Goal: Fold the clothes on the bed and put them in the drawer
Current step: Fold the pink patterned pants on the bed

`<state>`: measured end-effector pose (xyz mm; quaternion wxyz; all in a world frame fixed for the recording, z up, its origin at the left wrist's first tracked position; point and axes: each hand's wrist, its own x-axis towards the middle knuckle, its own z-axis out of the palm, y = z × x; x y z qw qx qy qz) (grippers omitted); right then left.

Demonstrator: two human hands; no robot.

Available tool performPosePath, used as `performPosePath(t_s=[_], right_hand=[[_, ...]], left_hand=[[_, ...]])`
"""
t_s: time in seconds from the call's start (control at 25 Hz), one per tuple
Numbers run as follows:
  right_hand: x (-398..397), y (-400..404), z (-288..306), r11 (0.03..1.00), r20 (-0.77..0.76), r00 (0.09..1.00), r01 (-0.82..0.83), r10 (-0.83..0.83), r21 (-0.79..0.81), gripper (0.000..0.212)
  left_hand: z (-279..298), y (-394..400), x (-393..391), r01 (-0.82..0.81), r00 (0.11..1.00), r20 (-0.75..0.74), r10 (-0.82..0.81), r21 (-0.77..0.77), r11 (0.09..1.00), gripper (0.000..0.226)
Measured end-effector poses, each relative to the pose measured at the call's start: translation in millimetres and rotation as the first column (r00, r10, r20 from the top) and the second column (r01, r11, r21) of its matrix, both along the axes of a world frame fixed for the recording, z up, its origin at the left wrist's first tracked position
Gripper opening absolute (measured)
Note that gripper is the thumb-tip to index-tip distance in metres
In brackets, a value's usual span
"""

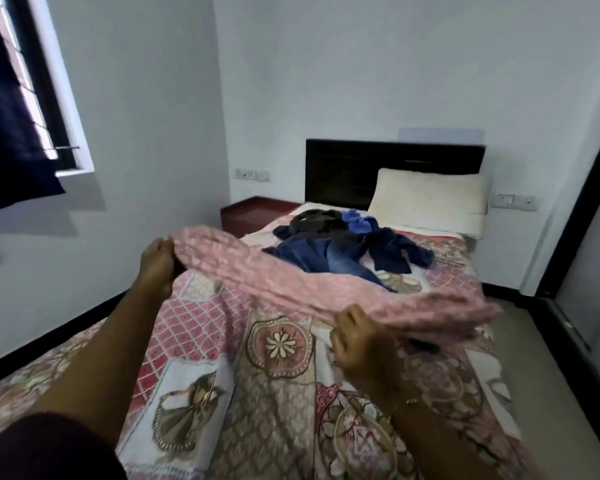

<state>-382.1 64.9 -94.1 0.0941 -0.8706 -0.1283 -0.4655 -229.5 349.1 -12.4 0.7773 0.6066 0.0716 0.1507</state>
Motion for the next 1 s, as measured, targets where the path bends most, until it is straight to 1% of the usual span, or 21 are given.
performPosePath(t_s=[0.08, 0.12, 0.16, 0.2, 0.24, 0.28, 0.36, 0.44, 0.52, 0.56, 0.6, 0.64, 0.68, 0.72, 0.76, 0.84, 0.88, 0.92, 0.96, 1.0], right_hand=[[-5.0, 31.9, -84.3, 0.997, -0.254, 0.967, -0.017, -0.004, -0.078, 0.020], [-8.9, 39.7, -117.3, 0.995, -0.338, 0.941, -0.034, -0.001, -0.099, 0.021], [-12.8, 51.0, -147.2, 0.993, -0.378, 0.926, -0.048, 0.004, -0.108, 0.020], [-14.8, 59.0, -168.3, 0.993, -0.370, 0.929, -0.043, -0.001, -0.110, 0.017], [-16.4, 64.7, -179.0, 0.994, -0.338, 0.941, -0.022, -0.016, -0.109, 0.013], [-15.0, 70.3, -186.3, 0.995, -0.298, 0.954, -0.001, -0.030, -0.104, 0.011], [-14.1, 74.8, -191.5, 0.996, -0.271, 0.962, 0.001, -0.026, -0.092, 0.016], [-15.9, 74.9, -191.3, 0.997, -0.259, 0.966, -0.004, -0.017, -0.081, 0.020], [-18.0, 74.7, -190.7, 0.998, -0.264, 0.964, -0.001, -0.017, -0.068, 0.021], [-19.1, 75.1, -191.0, 0.998, -0.277, 0.961, 0.000, -0.019, -0.068, 0.020], [-19.6, 75.1, -191.5, 0.997, -0.287, 0.958, -0.008, -0.014, -0.074, 0.019], [-20.0, 74.7, -191.4, 0.997, -0.306, 0.952, -0.019, -0.006, -0.078, 0.018], [-21.0, 75.5, -190.0, 0.997, -0.319, 0.948, -0.026, 0.001, -0.073, 0.017], [-21.8, 75.7, -187.8, 0.998, -0.325, 0.946, -0.022, 0.004, -0.051, 0.018], [-21.2, 74.3, -184.3, 1.000, -0.314, 0.949, 0.004, -0.002, 0.003, 0.021], [-15.0, 67.7, -170.7, 0.977, -0.307, 0.951, 0.104, -0.043, 0.186, 0.028], [-10.0, 61.1, -165.7, 0.959, -0.317, 0.945, 0.159, -0.079, 0.234, 0.030], [-4.1, 51.0, -165.6, 0.952, -0.329, 0.935, 0.212, -0.131, 0.222, 0.031], [0.6, 40.3, -167.1, 0.952, -0.359, 0.915, 0.256, -0.184, 0.166, 0.031], [3.2, 30.3, -171.6, 0.952, -0.389, 0.893, 0.288, -0.228, 0.103, 0.030]], left_hand=[[-93.2, 44.5, -13.7, -0.057, 0.978, -0.198, 0.071, 0.075, 0.996, 0.029], [-133.5, 59.7, -23.2, -0.068, 0.954, -0.285, 0.088, 0.082, 0.994, 0.027], [-170.1, 75.7, -34.8, -0.077, 0.929, -0.358, 0.094, 0.062, 0.995, 0.024], [-197.3, 87.1, -44.0, -0.088, 0.911, -0.403, 0.093, 0.029, 0.996, 0.022], [-214.1, 95.0, -48.7, -0.098, 0.905, -0.417, 0.086, -0.007, 0.995, 0.023], [-222.8, 101.6, -49.3, -0.095, 0.905, -0.418, 0.076, -0.026, 0.995, 0.023], [-220.5, 105.3, -47.3, -0.017, 0.912, -0.411, -0.011, -0.065, 0.998, 0.018], [-207.9, 108.6, -42.1, 0.072, 0.909, -0.409, -0.080, -0.035, 0.997, 0.005], [-205.6, 115.2, -35.3, 0.047, 0.923, -0.382, -0.041, 0.004, 0.999, 0.014], [-208.1, 118.2, -33.3, 0.015, 0.930, -0.367, -0.014, -0.001, 1.000, 0.016], [-211.6, 119.6, -31.9, -0.013, 0.926, -0.377, 0.023, 0.029, 0.999, 0.015], [-215.5, 120.2, -30.5, -0.022, 0.906, -0.418, 0.064, 0.104, 0.994, 0.011], [-218.4, 119.1, -28.1, -0.007, 0.878, -0.467, 0.107, 0.210, 0.978, 0.003], [-220.2, 118.4, -23.5, 0.011, 0.849, -0.503, 0.161, 0.322, 0.947, 0.010], [-219.7, 117.2, -16.9, 0.053, 0.831, -0.521, 0.196, 0.425, 0.904, 0.022], [-209.0, 112.5, -4.9, 0.200, 0.831, -0.537, 0.149, 0.536, 0.820, 0.036], [-204.8, 109.1, -1.4, 0.252, 0.839, -0.531, 0.121, 0.576, 0.777, 0.036], [-204.6, 106.7, 2.9, 0.270, 0.844, -0.519, 0.137, 0.631, 0.727, 0.033], [-206.4, 103.7, 4.0, 0.258, 0.851, -0.487, 0.198, 0.715, 0.650, 0.032], [-210.6, 99.9, 3.7, 0.243, 0.849, -0.440, 0.294, 0.817, 0.522, 0.034]])
